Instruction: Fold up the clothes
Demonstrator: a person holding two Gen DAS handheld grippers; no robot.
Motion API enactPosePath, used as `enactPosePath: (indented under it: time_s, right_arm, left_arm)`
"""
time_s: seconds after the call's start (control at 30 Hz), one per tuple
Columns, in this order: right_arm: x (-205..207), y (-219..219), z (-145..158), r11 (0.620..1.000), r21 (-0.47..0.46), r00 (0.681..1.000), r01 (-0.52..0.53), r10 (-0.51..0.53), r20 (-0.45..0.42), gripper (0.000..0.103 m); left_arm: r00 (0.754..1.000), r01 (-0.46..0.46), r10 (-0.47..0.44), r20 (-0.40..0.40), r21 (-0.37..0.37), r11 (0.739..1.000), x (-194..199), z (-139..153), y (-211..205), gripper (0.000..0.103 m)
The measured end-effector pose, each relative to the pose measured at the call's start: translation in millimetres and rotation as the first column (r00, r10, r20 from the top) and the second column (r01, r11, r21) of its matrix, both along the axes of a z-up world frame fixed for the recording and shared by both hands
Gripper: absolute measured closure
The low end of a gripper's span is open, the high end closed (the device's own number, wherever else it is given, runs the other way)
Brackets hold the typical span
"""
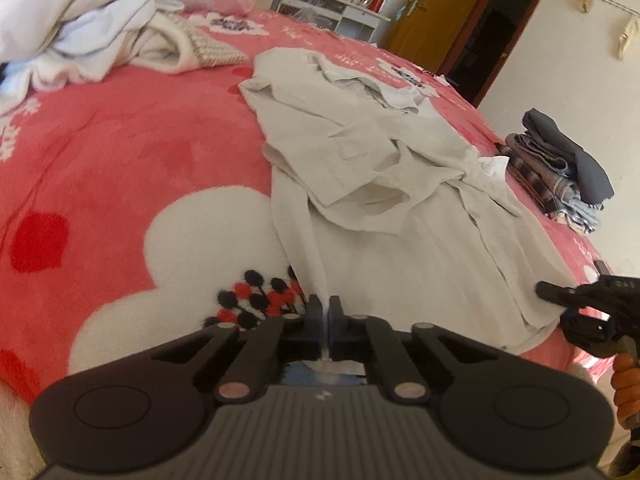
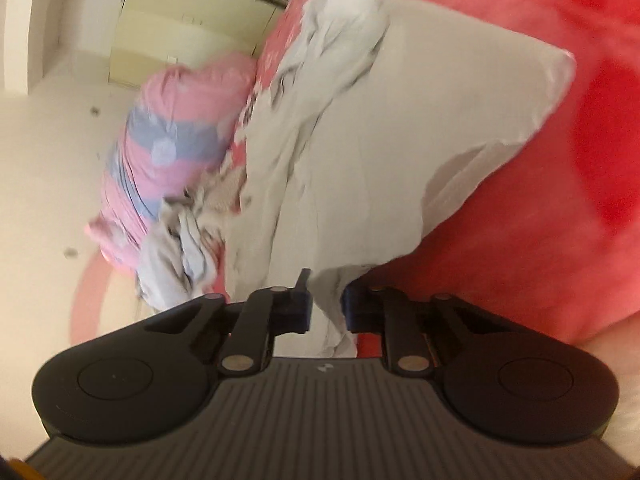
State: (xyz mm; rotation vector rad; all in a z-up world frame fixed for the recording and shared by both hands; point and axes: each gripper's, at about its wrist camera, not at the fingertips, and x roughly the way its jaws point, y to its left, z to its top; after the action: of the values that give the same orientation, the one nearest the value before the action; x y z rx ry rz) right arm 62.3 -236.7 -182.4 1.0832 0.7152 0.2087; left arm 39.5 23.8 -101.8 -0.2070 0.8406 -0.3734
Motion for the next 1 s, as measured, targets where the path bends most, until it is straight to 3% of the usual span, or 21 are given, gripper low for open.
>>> enactPosePath:
  time_s: [0.2, 0.57, 0.8, 1.0]
  right_arm:
    - [-4, 0, 24, 0.999, -0.008, 0.995, 0.033, -0.032, 0.089, 0.102]
    - [23, -9, 65, 0.996, -0.061, 0.975, 0.060, -0.045, 0.217, 0.102]
    - [69, -15, 91, 0.992, -0.114, 0.960, 0.052, -0.019, 0.278, 0.103]
    - [137, -25, 111, 0.985, -0.166, 0.950, 0.040, 0.014, 0.313, 0.103]
  left_arm:
    - [0.999, -0.010, 0.015, 0.036, -0.127, 0.992, -1, 18, 19, 0.101]
    - [0.994, -0.002, 0.035, 0.102, -0.307, 0.952, 33, 57, 33, 0.101]
    - [0.984, -0.003, 0.068, 0.165, -0.362, 0.932, 89, 84, 28, 0.101]
    - [0.978, -0.023, 0.097, 0.183, -0.368, 0.930, 166, 93, 18, 0.101]
